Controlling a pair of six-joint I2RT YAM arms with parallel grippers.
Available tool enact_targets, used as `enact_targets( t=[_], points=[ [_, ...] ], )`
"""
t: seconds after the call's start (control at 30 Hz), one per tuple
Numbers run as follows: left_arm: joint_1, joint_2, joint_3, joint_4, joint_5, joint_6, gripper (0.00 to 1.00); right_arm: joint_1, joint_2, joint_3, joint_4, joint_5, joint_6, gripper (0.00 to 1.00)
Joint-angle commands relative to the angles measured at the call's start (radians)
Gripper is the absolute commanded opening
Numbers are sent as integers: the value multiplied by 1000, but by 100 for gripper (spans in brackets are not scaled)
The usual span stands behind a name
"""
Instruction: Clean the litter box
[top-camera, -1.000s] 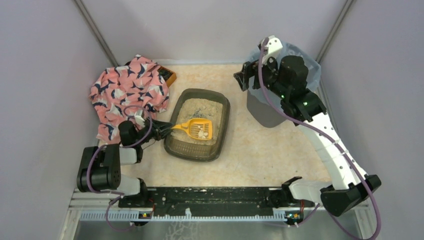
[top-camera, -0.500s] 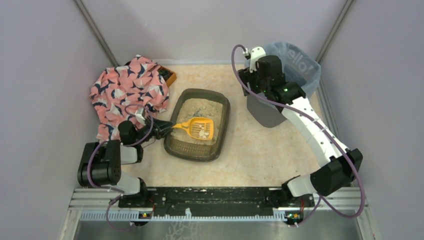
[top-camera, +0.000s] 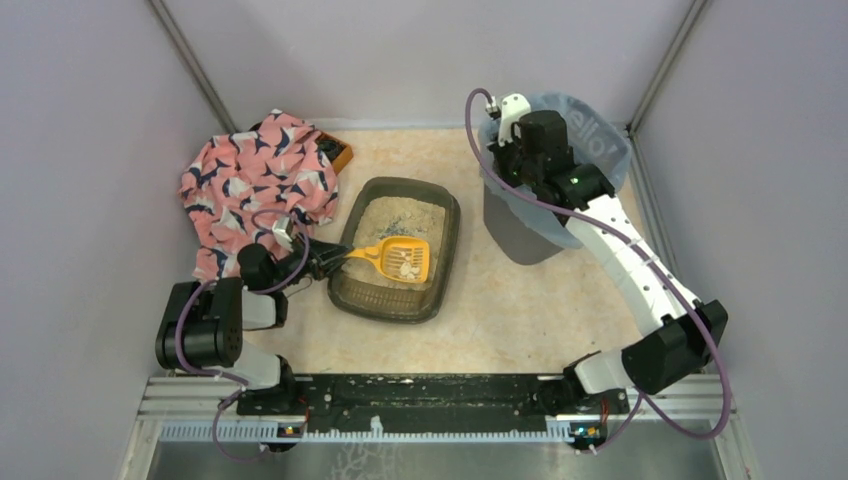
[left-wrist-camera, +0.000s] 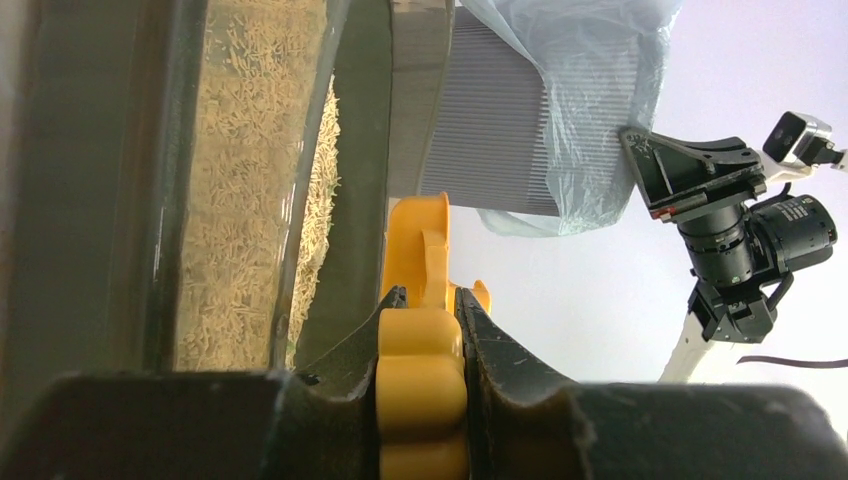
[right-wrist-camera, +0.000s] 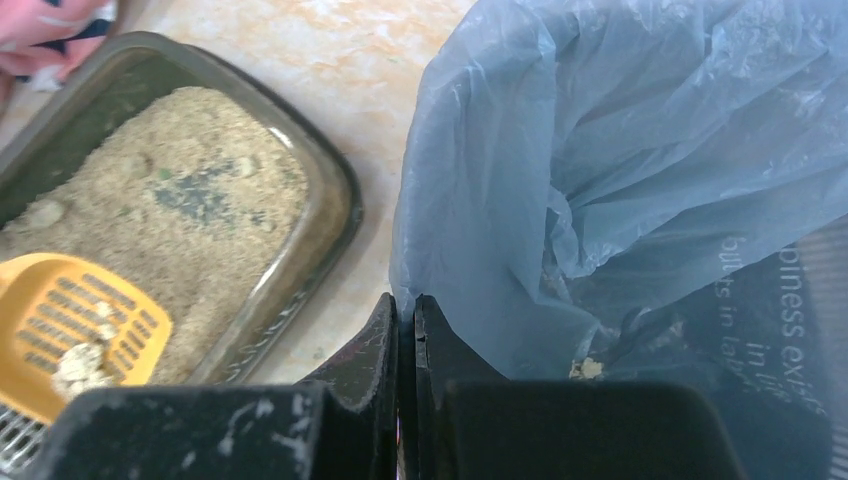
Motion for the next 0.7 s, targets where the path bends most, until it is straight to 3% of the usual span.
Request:
enact_targets(
  t=[0.0,0.4,0.53,0.67],
  points=[
    [-11,-3,7,54,14,-8,0,14,-62,57,17,-183,76,0],
    [-63,-4,65,34,-28,-11,0,109,-93,22,47,-281,137,2],
    [-64,4,100,35,-44,-26,0,108,-118,-2,50,-240,133,54],
    [-57,11,147,27,-61,-40,0,108,-170,-7,53,-231,134,75]
  ],
)
